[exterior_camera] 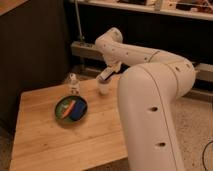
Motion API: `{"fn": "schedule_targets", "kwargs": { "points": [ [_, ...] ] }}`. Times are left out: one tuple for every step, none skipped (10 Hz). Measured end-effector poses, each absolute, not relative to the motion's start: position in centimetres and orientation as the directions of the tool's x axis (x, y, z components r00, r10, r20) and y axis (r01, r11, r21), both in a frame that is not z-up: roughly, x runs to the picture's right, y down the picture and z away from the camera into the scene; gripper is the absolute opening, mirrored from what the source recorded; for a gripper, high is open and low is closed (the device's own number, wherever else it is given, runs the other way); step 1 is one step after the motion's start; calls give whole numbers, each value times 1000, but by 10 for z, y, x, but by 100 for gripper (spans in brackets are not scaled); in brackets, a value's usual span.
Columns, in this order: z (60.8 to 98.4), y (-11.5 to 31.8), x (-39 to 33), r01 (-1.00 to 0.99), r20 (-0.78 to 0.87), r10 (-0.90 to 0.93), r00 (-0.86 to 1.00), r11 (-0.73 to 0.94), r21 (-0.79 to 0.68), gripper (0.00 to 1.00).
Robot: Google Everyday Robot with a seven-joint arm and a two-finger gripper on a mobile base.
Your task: Place the eraser in the ceramic cup
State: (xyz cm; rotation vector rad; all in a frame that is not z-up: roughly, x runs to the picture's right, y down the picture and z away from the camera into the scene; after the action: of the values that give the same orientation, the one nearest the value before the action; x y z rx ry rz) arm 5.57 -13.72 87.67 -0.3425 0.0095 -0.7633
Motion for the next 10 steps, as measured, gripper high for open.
{"fn": "schedule_targets", "kwargs": {
  "points": [
    [876, -137, 56, 678, 112, -683, 722, 667, -308, 0],
    [876, -137, 56, 680, 110, -685, 721, 666, -308, 0],
    [876, -137, 57, 682, 108, -688, 718, 664, -308, 5],
    [876, -136, 57, 682, 106, -688, 718, 663, -308, 16],
    [876, -136, 57, 681, 106, -688, 718, 664, -309, 27],
    [876, -136, 57, 681, 106, -687, 719, 664, -309, 35],
    [876, -136, 55, 679, 105, -686, 720, 666, -311, 47],
    [876, -136, 54, 677, 104, -685, 721, 666, -312, 55],
    [875, -136, 53, 676, 103, -684, 723, 667, -313, 64],
    [875, -135, 52, 674, 102, -682, 725, 669, -315, 74]
  ]
}}
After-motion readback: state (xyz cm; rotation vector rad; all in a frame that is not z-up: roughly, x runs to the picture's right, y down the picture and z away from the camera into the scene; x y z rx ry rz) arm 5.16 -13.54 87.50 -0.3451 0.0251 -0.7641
